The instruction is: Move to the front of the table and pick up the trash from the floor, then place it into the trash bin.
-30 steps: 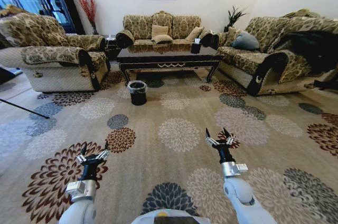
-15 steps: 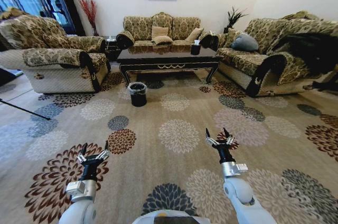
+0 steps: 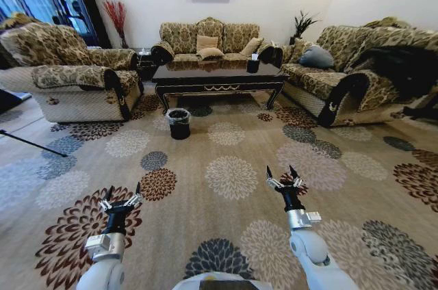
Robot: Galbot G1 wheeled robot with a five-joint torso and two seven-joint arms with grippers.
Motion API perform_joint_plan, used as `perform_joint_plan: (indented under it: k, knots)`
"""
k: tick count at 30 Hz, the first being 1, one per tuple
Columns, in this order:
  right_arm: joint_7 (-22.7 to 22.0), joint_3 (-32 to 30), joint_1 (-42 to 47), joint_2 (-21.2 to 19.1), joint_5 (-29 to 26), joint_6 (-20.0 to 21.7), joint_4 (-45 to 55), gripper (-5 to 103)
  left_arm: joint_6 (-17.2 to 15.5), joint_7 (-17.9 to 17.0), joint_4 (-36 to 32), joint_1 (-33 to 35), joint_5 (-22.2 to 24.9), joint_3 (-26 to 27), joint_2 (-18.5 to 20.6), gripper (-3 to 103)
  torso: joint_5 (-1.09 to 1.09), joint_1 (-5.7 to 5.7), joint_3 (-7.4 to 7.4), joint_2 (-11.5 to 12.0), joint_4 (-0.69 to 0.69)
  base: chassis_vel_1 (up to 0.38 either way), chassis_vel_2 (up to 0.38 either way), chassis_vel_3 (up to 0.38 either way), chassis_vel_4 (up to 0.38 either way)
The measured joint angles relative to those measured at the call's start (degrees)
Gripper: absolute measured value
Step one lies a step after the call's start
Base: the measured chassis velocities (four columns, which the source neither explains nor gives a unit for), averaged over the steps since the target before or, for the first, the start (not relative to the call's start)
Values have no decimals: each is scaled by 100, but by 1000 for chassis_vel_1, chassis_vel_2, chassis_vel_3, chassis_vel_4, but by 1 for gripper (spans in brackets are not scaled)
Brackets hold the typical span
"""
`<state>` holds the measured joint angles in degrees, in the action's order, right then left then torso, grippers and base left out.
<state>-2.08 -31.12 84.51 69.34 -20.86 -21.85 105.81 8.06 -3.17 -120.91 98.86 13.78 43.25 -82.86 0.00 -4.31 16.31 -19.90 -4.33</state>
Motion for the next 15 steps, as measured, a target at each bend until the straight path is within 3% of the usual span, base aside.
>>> perform_joint_plan:
  k: [15]
  knots:
    - [0, 0, 0, 0, 0, 0, 0, 100, 0, 0, 0, 0, 0, 0, 0, 100, 0, -128, 217, -345, 0, 0, 0, 0, 0]
